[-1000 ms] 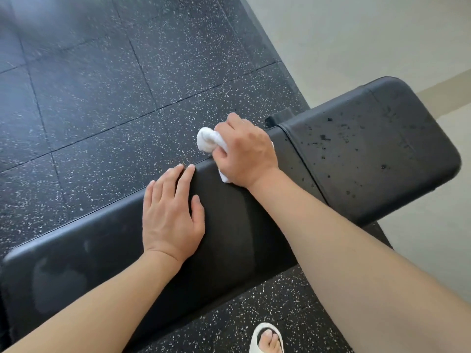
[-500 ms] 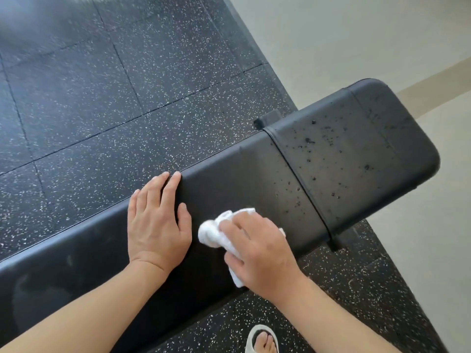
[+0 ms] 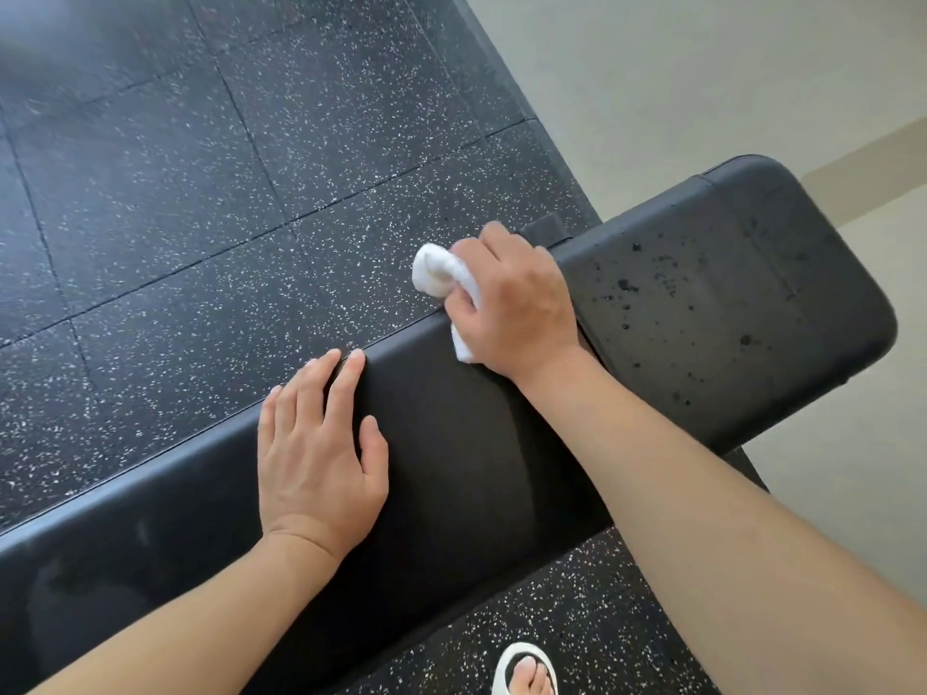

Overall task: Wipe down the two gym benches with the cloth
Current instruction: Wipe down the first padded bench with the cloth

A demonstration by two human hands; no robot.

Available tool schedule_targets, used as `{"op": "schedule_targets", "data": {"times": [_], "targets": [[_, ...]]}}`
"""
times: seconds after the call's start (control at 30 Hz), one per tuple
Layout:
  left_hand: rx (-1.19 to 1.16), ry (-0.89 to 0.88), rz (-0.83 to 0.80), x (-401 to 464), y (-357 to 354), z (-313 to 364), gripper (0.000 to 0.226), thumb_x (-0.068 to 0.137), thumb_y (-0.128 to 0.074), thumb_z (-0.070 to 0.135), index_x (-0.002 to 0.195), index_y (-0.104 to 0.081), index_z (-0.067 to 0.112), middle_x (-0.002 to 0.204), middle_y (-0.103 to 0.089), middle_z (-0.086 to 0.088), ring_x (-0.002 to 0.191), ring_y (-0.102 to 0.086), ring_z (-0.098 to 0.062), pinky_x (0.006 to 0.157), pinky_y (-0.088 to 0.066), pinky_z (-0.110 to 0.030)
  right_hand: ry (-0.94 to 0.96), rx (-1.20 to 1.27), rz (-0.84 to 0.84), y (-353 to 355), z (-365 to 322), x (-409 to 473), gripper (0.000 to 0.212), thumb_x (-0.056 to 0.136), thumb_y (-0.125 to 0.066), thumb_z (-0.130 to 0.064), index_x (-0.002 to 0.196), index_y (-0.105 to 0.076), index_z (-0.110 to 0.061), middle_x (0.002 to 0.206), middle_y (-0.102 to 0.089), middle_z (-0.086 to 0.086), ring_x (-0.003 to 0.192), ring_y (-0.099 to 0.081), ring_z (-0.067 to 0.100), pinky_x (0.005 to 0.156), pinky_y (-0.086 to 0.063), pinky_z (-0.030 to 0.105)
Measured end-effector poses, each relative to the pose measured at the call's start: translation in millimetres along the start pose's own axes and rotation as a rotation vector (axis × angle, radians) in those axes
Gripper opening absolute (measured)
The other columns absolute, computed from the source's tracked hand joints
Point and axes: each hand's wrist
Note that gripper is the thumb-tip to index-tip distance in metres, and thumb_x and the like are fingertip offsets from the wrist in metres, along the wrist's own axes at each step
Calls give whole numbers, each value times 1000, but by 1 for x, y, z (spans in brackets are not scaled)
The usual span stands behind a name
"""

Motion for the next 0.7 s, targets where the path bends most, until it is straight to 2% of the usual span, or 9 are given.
{"op": "schedule_targets", "data": {"times": [0.17, 0.3, 0.43, 0.53, 0.6, 0.7], "targets": [[1, -1, 9, -1, -1, 1, 63, 94, -44, 32, 155, -47, 17, 155, -48, -9, 139, -45, -36, 123, -29, -54, -67, -5, -27, -5, -1, 13, 15, 85, -57, -24, 92, -62, -13, 97, -59, 8, 79, -56, 32, 68, -40, 40], [-5, -10, 13, -2, -1, 2, 62, 95, -42, 33, 154, -47, 15, 155, -49, -9, 140, -44, -35, 124, -29, -52, -98, 70, 68, -4, -7, -11, 14, 84, -56, -22, 90, -62, -11, 94, -57, 8, 76, -53, 32, 65, -45, 43], [-4, 0, -14, -2, -1, 2, 62, 95, -39, 34, 155, -46, 17, 156, -47, -7, 140, -44, -34, 125, -27, -49, -157, 122, 152, 5, -17, -70, 24, 78, -50, -22, 93, -66, -13, 90, -55, 4, 71, -50, 28, 60, -43, 40], [-18, 19, -19, -3, -1, 4, 63, 95, -37, 36, 155, -45, 18, 156, -47, -8, 141, -43, -36, 125, -26, -50, -126, 125, 122, 18, -18, -129, 28, 75, -54, -16, 99, -70, -14, 89, -56, 2, 74, -50, 26, 60, -43, 42], [-21, 25, -14, -4, -1, 5, 64, 95, -37, 36, 156, -44, 18, 156, -47, -9, 140, -43, -38, 125, -26, -52, -111, 137, 119, 30, -6, -169, 33, 75, -59, -11, 104, -73, -15, 91, -61, 1, 78, -56, 27, 62, -46, 42], [-31, 24, -10, -5, 0, 7, 65, 95, -37, 37, 156, -44, 18, 156, -47, -10, 140, -42, -40, 124, -26, -54, -167, 135, 204, 47, 22, -212, 34, 78, -62, -5, 107, -77, -13, 98, -68, 3, 85, -65, 30, 69, -52, 46]]}}
Point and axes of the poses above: each hand's wrist, its own x-axis towards the middle knuckle, its own y-axis out of the back of the hand, z = x × y
